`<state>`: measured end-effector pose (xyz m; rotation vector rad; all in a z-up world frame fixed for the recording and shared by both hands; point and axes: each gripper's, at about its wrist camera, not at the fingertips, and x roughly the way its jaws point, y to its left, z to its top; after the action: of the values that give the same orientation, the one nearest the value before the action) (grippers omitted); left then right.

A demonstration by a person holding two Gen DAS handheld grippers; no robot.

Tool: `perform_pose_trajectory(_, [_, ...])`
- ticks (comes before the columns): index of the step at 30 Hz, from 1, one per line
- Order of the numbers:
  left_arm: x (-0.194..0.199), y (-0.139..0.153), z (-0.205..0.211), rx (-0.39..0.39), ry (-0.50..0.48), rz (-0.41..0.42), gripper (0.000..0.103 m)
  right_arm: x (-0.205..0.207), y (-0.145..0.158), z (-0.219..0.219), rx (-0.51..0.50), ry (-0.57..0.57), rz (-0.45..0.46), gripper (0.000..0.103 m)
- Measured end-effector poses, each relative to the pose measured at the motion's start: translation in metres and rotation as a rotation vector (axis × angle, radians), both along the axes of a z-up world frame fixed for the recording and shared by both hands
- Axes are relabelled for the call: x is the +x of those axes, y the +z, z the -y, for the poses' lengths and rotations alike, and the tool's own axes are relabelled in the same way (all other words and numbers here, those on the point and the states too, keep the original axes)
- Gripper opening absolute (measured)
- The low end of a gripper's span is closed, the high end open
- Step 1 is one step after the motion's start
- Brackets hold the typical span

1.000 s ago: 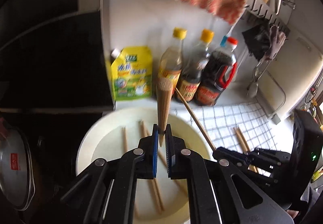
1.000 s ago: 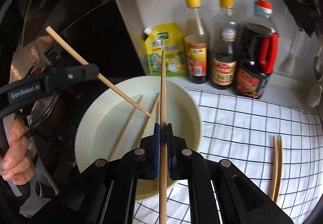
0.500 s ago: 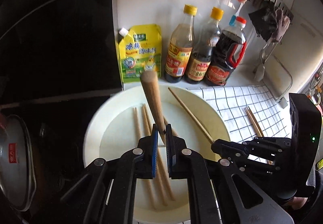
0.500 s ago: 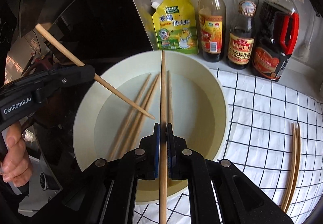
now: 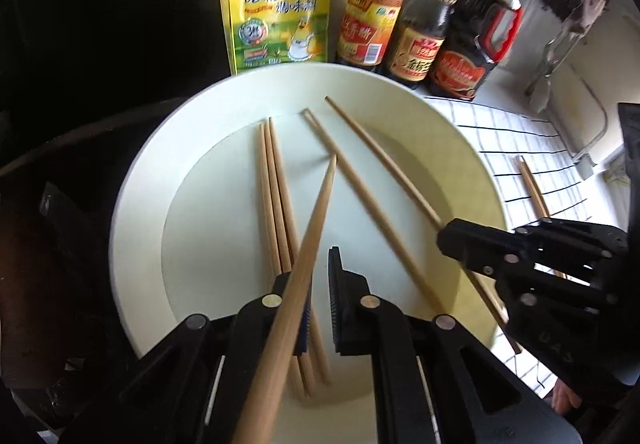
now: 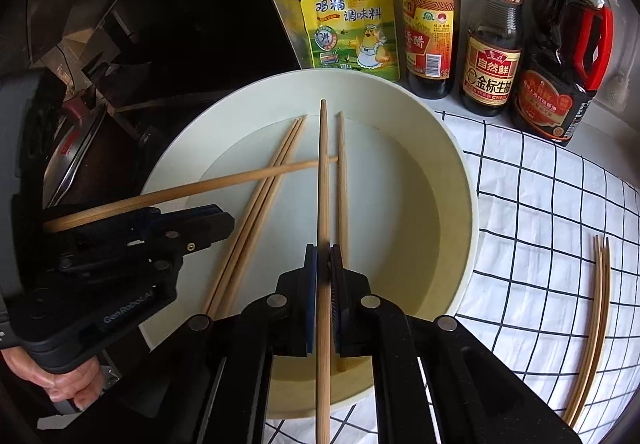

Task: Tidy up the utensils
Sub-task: 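Lower the chopsticks into the basin and open both tools, then move both open tools back over the remaining chopsticks on the cloth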

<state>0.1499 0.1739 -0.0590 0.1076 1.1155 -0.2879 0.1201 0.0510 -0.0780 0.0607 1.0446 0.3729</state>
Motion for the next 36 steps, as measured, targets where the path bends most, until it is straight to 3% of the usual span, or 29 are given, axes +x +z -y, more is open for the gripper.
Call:
perform_pose_trajectory(10, [0.027,-0.016,0.007,0.004,0.008,-0.057,0.011,0.023,-0.010,0.002,-0.008,-0.024,-0.039,0.006])
perform_pose_trajectory(12, [0.024,-0.013,0.005,0.005,0.021,-0.048,0.032,0.022,-0.008,0.003,-0.014,-0.026,-0.020,0.009])
perform_pose_trajectory(13, [0.021,-0.010,0.003,0.006,0.029,-0.037,0.057,0.020,-0.006,0.003,-0.016,-0.025,-0.010,0.015])
perform_pose_trajectory(14, [0.018,-0.007,-0.001,0.026,0.055,-0.012,0.068,0.020,-0.004,0.004,-0.024,-0.030,0.001,0.017])
perform_pose_trajectory(16, [0.016,-0.003,-0.008,0.014,0.070,0.000,0.072,0.019,-0.002,0.005,-0.029,-0.034,0.014,0.022])
perform_pose_trajectory(23, [0.006,0.011,-0.031,-0.007,0.137,0.015,0.081,0.010,0.009,0.009,-0.042,-0.038,0.056,0.029])
perform_pose_trajectory(36, [-0.017,0.032,-0.032,-0.014,0.155,0.054,0.082,-0.009,0.032,0.014,-0.014,-0.034,0.109,0.032])
